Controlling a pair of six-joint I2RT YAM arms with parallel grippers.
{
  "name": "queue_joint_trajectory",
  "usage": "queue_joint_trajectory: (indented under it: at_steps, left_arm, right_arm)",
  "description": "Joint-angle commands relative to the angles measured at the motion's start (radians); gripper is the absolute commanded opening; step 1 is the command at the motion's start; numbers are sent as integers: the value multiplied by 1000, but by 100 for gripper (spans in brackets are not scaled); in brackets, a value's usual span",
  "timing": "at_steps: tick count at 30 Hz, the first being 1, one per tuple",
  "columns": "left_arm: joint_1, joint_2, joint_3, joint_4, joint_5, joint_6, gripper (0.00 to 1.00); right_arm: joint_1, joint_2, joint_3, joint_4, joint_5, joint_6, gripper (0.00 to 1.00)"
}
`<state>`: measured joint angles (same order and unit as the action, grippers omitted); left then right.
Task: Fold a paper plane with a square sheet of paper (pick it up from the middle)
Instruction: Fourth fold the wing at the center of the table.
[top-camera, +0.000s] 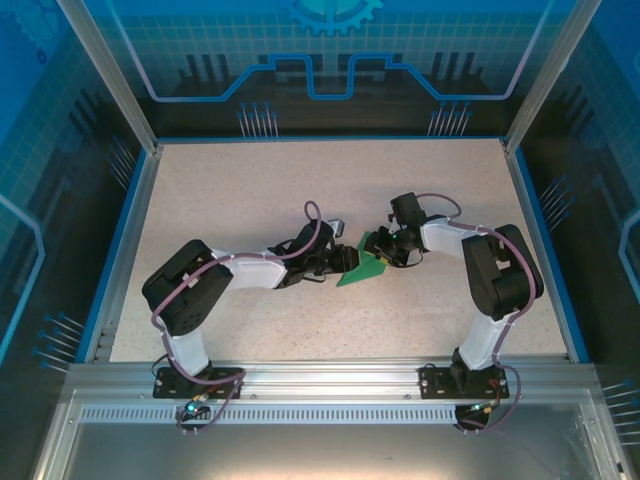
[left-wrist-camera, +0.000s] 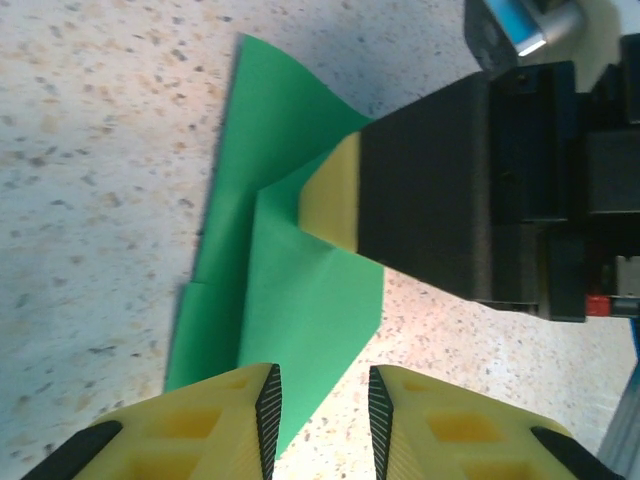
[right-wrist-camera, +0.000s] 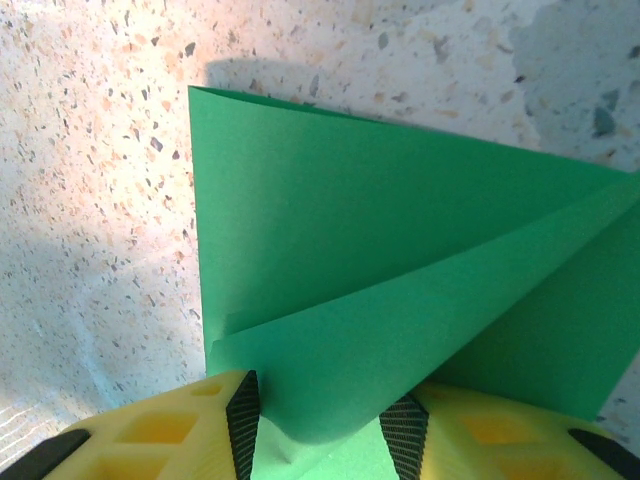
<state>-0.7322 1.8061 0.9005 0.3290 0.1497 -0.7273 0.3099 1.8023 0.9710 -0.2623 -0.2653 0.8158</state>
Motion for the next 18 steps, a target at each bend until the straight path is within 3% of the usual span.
queue_joint_trajectory:
  at_steps: [1,7,18]
  left_arm:
    - [-11,36,23,27,80,11,34]
    - [-15,86,70,-53,88,15,34]
    - [-15,113,95,-157,-14,17,29]
  right_arm:
    - [5,92,-43,-110,156,7,43]
    - [4,101,-35,-127,161,13,44]
    - [5,110,-32,-133,167,13,44]
